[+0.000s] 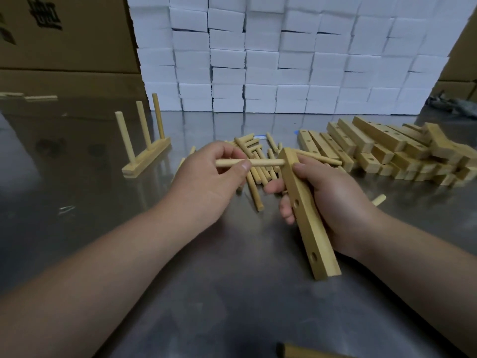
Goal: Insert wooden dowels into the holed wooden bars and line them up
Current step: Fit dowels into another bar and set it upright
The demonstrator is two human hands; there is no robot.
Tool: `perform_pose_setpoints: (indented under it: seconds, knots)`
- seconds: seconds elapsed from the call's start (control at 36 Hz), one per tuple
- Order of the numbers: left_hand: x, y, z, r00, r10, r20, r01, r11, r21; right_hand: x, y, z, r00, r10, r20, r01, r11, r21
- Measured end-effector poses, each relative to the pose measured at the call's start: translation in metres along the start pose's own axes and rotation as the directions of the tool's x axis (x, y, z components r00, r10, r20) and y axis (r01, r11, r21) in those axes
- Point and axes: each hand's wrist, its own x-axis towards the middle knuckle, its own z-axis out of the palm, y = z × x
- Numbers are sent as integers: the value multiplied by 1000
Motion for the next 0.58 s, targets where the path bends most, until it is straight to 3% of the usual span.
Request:
perform_pose_setpoints:
  seconds: [0.19, 0.39, 0.58]
  knots:
    - [-3, 4, -2, 999, 51, -1, -50, 995, 90, -3, -4, -1, 996, -85, -39, 82, 994, -70]
    - [-3, 3, -9, 976, 200, 89, -218, 870, 443, -4, -4, 1, 990, -127, -66, 116, 981, -154]
    - [-5, 4, -8, 951, 288, 116, -310, 869, 385, -7, -8, 1, 991, -125, -39, 115, 973, -201]
